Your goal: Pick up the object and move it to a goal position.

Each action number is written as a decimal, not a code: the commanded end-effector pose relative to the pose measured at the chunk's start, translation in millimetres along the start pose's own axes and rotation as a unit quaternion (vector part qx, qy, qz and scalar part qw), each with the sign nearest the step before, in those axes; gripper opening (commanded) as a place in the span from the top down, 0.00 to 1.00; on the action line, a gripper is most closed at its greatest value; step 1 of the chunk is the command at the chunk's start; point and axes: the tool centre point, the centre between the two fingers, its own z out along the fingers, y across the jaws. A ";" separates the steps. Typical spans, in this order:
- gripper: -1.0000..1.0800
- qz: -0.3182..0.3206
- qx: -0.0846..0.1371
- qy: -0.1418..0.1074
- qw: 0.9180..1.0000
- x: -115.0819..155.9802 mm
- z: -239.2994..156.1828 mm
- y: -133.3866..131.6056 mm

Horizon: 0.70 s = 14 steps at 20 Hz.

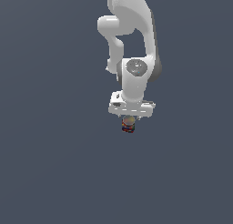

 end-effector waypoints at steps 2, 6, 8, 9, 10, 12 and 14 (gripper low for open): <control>0.04 0.004 0.001 0.002 1.000 -0.7 1.8 -2.2; 0.04 0.002 0.000 0.001 1.000 -0.7 4.4 -1.7; 0.04 0.002 0.000 0.001 1.000 -0.8 9.8 -1.7; 0.04 0.002 0.000 0.001 1.000 -1.0 13.7 -1.8; 0.04 0.003 0.000 0.001 1.000 -1.1 17.9 -1.5; 0.04 0.003 0.000 0.002 1.000 -1.5 28.5 -1.7; 0.04 0.004 0.001 0.002 1.000 -1.7 38.1 -1.6</control>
